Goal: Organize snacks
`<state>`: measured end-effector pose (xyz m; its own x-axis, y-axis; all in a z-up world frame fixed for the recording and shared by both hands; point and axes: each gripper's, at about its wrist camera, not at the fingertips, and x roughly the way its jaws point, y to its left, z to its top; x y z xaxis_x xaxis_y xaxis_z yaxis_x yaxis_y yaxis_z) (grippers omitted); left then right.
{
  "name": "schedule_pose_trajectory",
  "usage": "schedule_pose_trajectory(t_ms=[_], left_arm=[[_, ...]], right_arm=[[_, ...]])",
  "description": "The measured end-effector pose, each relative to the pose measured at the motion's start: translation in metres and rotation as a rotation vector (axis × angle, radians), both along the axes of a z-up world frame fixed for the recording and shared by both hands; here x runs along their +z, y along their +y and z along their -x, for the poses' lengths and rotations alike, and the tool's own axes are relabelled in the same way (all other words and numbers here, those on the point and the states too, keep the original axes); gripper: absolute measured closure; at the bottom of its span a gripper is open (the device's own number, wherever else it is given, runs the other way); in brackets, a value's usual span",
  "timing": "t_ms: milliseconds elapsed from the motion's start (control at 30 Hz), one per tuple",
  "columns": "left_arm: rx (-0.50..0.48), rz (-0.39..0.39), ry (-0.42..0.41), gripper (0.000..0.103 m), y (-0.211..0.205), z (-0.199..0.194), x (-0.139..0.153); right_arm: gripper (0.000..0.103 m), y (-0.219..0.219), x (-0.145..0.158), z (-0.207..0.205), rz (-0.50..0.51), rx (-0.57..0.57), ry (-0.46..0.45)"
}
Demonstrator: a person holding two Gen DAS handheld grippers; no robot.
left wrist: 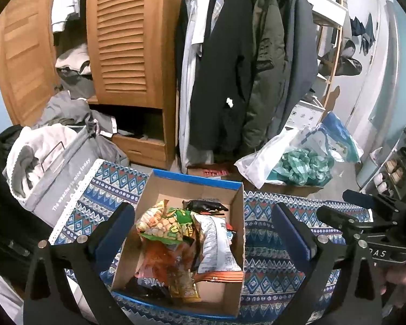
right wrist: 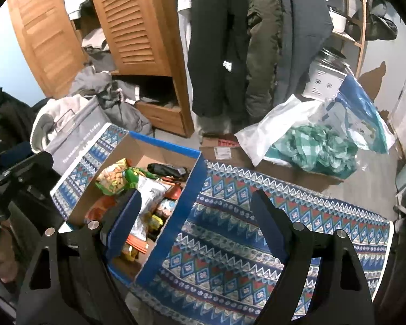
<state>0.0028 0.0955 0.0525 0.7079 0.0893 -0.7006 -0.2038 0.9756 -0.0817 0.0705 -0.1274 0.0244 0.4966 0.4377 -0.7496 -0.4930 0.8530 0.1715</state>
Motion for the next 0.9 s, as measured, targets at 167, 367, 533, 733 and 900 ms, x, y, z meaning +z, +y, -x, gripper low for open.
schedule_pose_trajectory(t_ms=[167, 367, 533, 733, 900], left_arm=[[0.015, -0.024, 0.027, 0.001, -0.0007, -0.0021, -0.0030], [-0.002, -0.016, 0.021, 0.001, -0.0042, 0.0008, -0.0003], [-0.005, -0.016, 0.021, 0.001, -0.0051, 0.0007, -0.0006], [-0.011, -0.008, 0.018, 0.001, -0.0055, 0.0013, -0.0015], [-0.022, -0.025, 0.017, 0.001, -0.0092, 0.0012, -0.0016]], right_arm=[[0.020, -0.0021, -0.0001, 0.0008, 0.001, -0.002, -0.004], [0.020, -0.0056, 0.0005, 0.0019, 0.002, -0.002, 0.001], [0.020, -0.0027, 0.0027, 0.0043, 0.004, 0.007, -0.008], [0.020, -0.0026, 0.0028, 0.0049, 0.005, 0.006, -0.005], [0.020, -0.0027, 0.0029, 0.0047, 0.005, 0.006, -0.004]])
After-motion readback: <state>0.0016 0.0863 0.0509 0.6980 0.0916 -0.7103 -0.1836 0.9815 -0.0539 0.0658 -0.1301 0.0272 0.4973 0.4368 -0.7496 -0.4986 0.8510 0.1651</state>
